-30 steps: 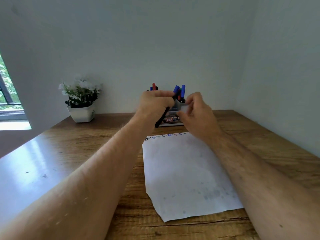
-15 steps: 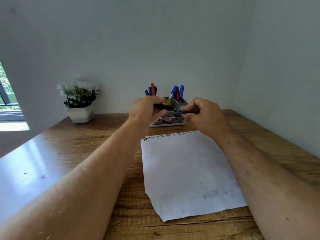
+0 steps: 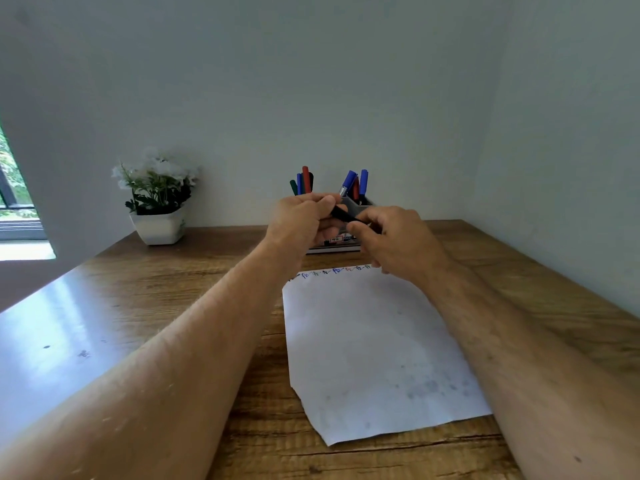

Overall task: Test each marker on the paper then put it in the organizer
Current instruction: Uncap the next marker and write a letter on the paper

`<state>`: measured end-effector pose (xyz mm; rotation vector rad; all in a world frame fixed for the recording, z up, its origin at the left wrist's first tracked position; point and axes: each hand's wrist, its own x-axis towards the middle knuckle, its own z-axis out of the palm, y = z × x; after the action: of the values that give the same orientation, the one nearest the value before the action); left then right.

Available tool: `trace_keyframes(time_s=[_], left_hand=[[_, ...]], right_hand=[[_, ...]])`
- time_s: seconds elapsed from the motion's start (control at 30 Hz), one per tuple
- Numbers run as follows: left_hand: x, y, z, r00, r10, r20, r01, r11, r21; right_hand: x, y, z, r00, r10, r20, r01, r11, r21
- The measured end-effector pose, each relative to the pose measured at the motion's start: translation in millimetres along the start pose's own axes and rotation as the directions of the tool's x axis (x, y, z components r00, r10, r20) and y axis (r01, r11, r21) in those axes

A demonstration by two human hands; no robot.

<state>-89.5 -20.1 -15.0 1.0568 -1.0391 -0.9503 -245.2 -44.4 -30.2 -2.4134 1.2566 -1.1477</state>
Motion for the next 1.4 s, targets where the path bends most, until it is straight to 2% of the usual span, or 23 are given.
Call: trace_keyframes(time_s=[0.2,0.47,0.6,0.7,0.83,0.97,1.0,1.07,1.2,1.27,1.4], left_hand=[[-3,-2,3,0.999,-0.048,0.001,0.048,0.999,0.010],[-5,-3,5,0.998,-0.056,0.016,0.056,0.998,-0.017],[-5,-5,6,0.998,-0.058,0.007,0.058,0.998,-0.013],[-5,-2,3,0.998,-0.067,-0.021,0.066,0.995,-0.070],[-5,3,-1,0.996,-0.084,-0.012,0.080,0.974,-0.213],[0,3,-6,0.988,-0.099,-0.115,0.057,0.943,-0.327],[2,4,-7,0.985,-0.106,-0.138,0.050,0.931,-0.362],[3,5,-8,0.983,-0.121,-0.139,0.047,0.894,-0.446],[3,8,-8,0.985,-0.167,-0.041,0.112,0.807,-0.579],[5,10,-9,0.981,-0.191,-0.036,0.132,0.791,-0.597],[6,10,-8,0.987,-0.159,-0.006,0.133,0.846,-0.516]], right_hand=[[-2,1,-1,0.999,-0.038,-0.018,0.037,0.998,-0.052],[-1,-2,-5,1.000,0.014,0.009,-0.015,0.996,0.088],[0,-2,-8,1.000,0.015,0.008,-0.015,1.000,0.012],[2,-2,-9,0.999,0.039,-0.012,-0.040,0.998,-0.058],[1,0,-9,0.998,0.033,-0.045,-0.034,0.999,-0.024],[-1,2,-13,0.993,0.036,-0.115,-0.038,0.999,-0.014],[0,1,-14,0.987,0.058,-0.148,-0.054,0.998,0.031],[2,1,-15,0.972,0.134,-0.195,-0.088,0.970,0.226],[4,-4,-15,0.971,0.198,-0.134,-0.091,0.823,0.561],[2,-6,-17,0.974,0.207,-0.095,-0.096,0.752,0.652],[2,-5,-19,0.971,0.228,-0.066,-0.109,0.672,0.732]])
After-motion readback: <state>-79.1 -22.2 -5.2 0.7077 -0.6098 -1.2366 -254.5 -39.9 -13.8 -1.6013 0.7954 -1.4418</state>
